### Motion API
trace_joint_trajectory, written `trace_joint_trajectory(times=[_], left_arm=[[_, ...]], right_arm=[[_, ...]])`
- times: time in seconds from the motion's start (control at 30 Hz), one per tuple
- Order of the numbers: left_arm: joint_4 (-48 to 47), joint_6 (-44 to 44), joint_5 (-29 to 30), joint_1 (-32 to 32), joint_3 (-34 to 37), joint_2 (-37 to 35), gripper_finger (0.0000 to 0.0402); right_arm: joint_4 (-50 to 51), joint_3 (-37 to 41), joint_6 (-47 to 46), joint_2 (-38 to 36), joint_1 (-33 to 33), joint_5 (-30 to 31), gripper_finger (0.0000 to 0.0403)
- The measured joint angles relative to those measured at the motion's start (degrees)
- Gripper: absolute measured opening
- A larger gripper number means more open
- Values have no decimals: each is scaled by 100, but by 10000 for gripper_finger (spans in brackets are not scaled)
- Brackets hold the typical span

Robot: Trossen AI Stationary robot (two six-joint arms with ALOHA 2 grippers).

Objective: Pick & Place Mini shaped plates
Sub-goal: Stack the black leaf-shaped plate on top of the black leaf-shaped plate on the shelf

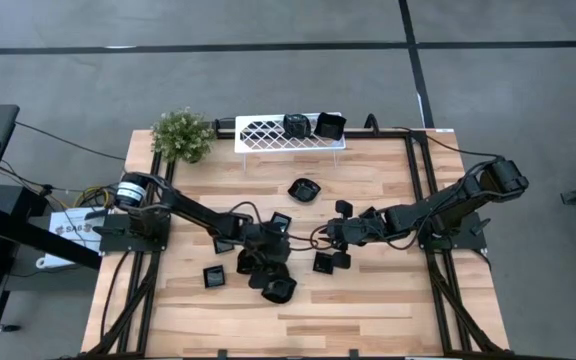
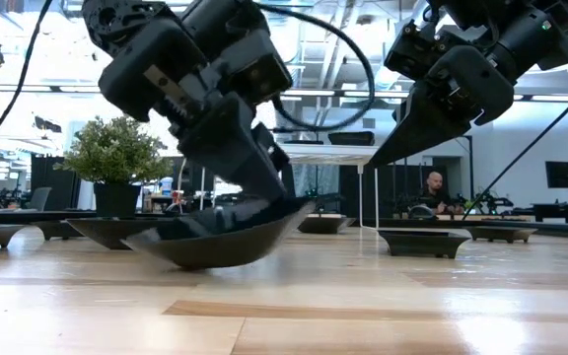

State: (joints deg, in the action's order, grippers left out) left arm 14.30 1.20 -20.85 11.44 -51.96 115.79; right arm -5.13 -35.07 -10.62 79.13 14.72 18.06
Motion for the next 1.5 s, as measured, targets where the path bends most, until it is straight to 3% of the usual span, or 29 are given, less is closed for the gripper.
trace_joint_trajectory(times=[0.47,0.83,1.1,1.5], left_arm=[[34,159,1202,11,556,-1537,6],[674,83,3067,-217,828,-2597,6],[861,-197,4170,-779,824,-2726,6],[849,-642,4344,-1161,879,-2207,6]], right_arm=[[-68,2,85,0,-25,94,71],[-357,0,97,0,-256,1139,71],[-504,0,-499,0,-552,1204,71],[-802,-14,-889,-83,-767,1358,71]])
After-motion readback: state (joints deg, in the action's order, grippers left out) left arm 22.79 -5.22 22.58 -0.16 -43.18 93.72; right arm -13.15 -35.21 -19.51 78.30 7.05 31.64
